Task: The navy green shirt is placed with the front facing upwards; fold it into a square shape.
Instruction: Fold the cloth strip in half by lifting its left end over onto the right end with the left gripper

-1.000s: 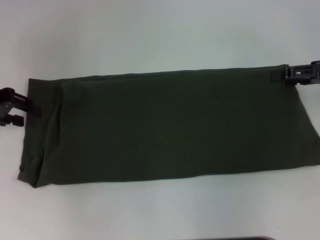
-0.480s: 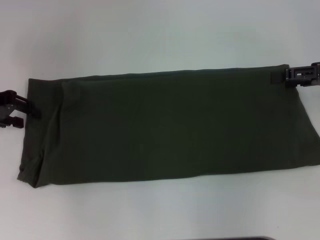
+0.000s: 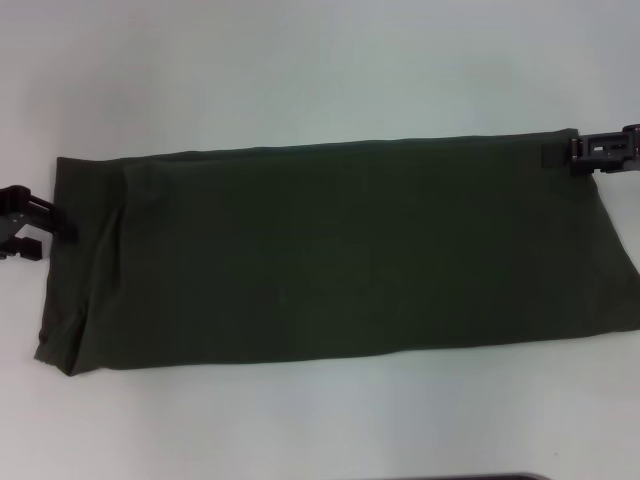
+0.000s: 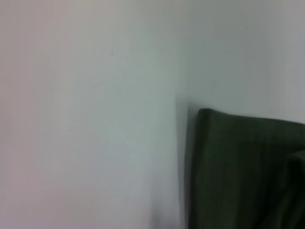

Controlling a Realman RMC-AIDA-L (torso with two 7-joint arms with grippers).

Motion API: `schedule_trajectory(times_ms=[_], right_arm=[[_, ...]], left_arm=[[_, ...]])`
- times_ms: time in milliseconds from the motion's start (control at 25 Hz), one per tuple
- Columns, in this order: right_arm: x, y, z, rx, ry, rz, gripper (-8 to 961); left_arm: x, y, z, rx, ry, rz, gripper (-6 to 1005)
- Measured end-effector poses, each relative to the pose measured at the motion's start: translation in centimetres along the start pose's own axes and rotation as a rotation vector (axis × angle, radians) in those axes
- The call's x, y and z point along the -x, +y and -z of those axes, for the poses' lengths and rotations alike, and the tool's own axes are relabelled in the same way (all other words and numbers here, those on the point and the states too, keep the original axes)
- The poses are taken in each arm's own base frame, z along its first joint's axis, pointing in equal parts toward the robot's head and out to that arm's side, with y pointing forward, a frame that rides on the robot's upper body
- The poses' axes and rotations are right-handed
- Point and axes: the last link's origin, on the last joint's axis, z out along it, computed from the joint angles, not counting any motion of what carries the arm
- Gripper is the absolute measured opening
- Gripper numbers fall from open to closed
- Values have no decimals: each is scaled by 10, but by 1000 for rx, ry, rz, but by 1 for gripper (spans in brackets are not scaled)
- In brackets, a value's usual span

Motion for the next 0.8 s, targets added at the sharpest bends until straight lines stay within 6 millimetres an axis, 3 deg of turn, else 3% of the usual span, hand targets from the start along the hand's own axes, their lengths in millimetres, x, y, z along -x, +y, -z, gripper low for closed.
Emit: schedule_trajectory(times_ms=[800], right_arm=[[0,-1,2,-4,-1,-2,928]], left_arm=[[3,0,-8,3,-3,10,565]])
